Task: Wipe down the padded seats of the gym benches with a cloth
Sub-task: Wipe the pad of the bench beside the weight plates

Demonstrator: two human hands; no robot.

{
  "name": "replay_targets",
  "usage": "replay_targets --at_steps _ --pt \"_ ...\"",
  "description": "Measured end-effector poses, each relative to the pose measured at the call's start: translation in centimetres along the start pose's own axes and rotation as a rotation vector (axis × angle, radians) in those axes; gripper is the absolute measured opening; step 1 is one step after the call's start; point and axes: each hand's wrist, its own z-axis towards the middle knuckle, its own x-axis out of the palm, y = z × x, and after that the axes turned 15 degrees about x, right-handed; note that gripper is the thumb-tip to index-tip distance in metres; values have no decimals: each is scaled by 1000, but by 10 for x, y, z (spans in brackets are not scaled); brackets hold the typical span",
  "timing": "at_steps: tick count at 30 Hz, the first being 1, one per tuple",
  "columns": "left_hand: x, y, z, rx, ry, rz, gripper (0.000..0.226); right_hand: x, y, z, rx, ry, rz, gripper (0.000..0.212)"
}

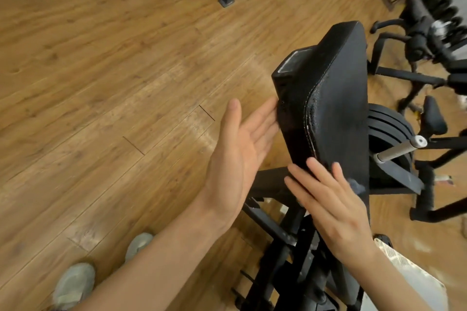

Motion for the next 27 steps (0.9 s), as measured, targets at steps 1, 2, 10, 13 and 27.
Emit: replay_targets --at_steps 1,2,10,13,27 --pt "-4 -1 0 12 22 21 74 5 0 -6 18 -30 -28 33" --pt "-6 -3 0 39 52 55 75 8 6 3 40 -82 -14 33" --pt "-3 -8 9 393 299 593 57 25 -2 0 66 -262 -150 39" --pt "-10 0 14 489 383 717 54 27 -14 -33 101 -163 -171 37" --pt "-9 19 18 682 327 901 48 53 -26 -57 93 -292 -187 35"
